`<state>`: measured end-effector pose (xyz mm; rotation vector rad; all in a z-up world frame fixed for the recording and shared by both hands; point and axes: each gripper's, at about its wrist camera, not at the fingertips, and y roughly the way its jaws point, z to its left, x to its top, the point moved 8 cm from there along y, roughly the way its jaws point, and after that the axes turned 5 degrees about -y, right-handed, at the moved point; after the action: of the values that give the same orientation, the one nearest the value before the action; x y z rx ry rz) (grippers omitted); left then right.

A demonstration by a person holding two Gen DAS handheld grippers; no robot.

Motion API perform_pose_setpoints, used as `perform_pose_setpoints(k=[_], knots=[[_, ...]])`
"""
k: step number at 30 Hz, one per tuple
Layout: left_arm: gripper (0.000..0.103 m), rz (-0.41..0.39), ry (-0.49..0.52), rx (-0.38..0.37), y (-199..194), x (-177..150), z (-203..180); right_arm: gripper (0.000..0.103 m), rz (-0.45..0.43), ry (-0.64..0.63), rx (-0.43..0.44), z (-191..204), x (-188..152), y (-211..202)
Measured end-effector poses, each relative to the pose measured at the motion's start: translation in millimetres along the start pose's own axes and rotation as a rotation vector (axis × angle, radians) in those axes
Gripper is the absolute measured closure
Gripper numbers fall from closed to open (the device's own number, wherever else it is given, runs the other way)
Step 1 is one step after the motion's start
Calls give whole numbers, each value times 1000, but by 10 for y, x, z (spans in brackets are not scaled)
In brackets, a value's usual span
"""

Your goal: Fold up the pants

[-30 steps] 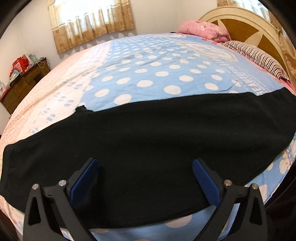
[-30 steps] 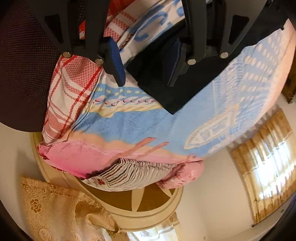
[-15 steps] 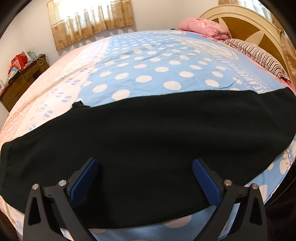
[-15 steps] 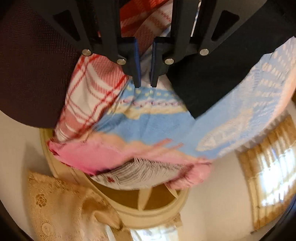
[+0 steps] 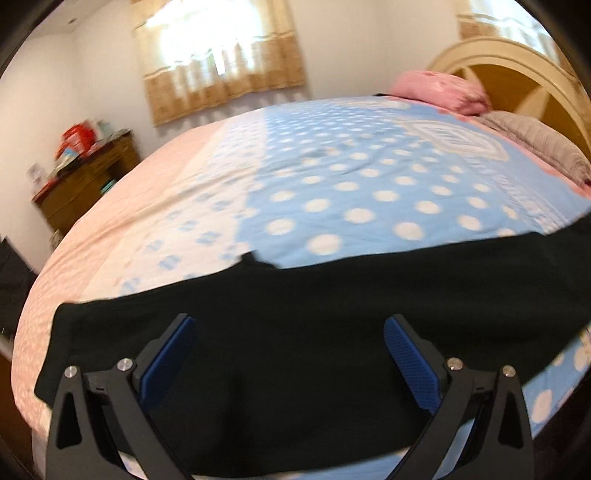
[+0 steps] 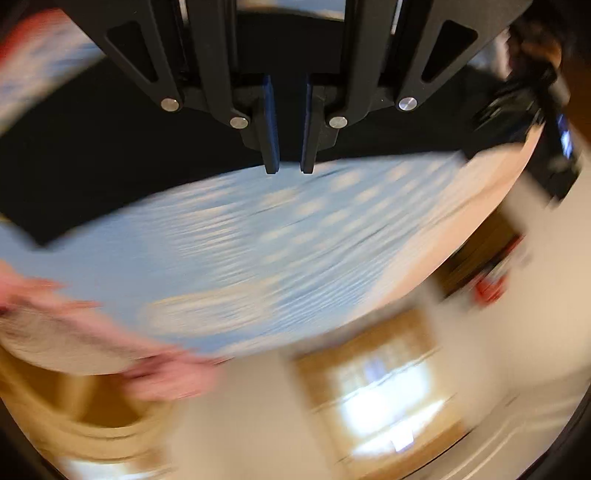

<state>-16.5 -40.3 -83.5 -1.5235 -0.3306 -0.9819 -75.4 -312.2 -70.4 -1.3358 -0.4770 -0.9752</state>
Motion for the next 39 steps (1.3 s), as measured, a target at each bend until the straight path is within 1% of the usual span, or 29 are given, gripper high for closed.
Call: perform_pose_setpoints(k=[2, 4, 5, 6, 7, 8, 9, 10, 11, 12, 13, 14, 16, 18, 19, 21, 22, 23, 24, 26, 28, 30, 32, 34, 35, 37, 39], knots=[[0, 21, -25, 27, 53, -62, 169, 90, 52, -56, 51, 350, -33, 341], [0, 47, -39, 49, 97, -151, 266, 90, 120, -84, 87, 593, -125, 676], [0, 62, -44, 56, 122, -202, 317, 90, 169, -91, 80, 629, -197, 829], [0, 80, -46, 67, 144, -269, 370, 90, 222, -91, 51, 622, -267, 1012], [0, 99, -45, 77, 171, -339, 414, 90, 166, -87, 38, 628, -209, 1035], [0, 110, -45, 80, 189, -387, 441, 90, 133, -107, 11, 627, -145, 1070], [0, 113, -57, 67, 198, -436, 474, 90, 140, -120, -13, 607, -118, 1119], [0, 113, -77, 45, 190, -460, 499, 90, 145, -100, -20, 584, -89, 1154], [0, 120, -96, 27, 188, -482, 525, 90, 151, -56, -9, 553, -56, 1156], [0, 125, -112, 12, 186, -496, 544, 90, 157, -6, 21, 564, -32, 1117], [0, 124, -111, 9, 179, -495, 546, 90, 144, -2, 60, 632, -5, 1082], [0, 120, -95, 8, 173, -490, 537, 90, 120, -27, 100, 757, -2, 1000], [0, 118, -72, 10, 167, -474, 508, 90, 90, -123, 143, 1070, -21, 860], [0, 113, -68, 15, 129, -424, 522, 90, 103, -175, 227, 1390, -119, 844], [0, 103, -72, 15, 131, -397, 556, 90, 123, -181, 246, 1480, -182, 896], [0, 79, -88, 18, 126, -313, 608, 90, 185, -175, 224, 1555, -326, 1070], [0, 80, -96, 29, 163, -286, 638, 90, 213, -162, 207, 1561, -413, 1144], [0, 92, -104, 54, 215, -267, 677, 90, 184, -144, 210, 1561, -420, 1162], [0, 105, -110, 74, 252, -269, 705, 90, 177, -139, 206, 1547, -422, 1147], [0, 129, -119, 88, 318, -273, 730, 90, 208, -136, 215, 1561, -401, 1128], [0, 148, -122, 89, 359, -283, 736, 90, 209, -86, 256, 1513, -328, 1030], [0, 149, -118, 97, 349, -277, 727, 90, 151, -23, 289, 1380, -196, 839], [0, 145, -103, 111, 328, -269, 702, 90, 86, 11, 269, 1206, -46, 616], [0, 134, -87, 110, 296, -237, 651, 89, 13, 56, 225, 918, 74, 336], [0, 129, -85, 104, 273, -226, 637, 86, -19, 83, 195, 751, 132, 205], [0, 115, -82, 82, 224, -184, 566, 74, -97, 154, 112, 307, 224, -125], [0, 100, -74, 61, 196, -127, 489, 48, -187, 236, 18, -169, 274, -498]])
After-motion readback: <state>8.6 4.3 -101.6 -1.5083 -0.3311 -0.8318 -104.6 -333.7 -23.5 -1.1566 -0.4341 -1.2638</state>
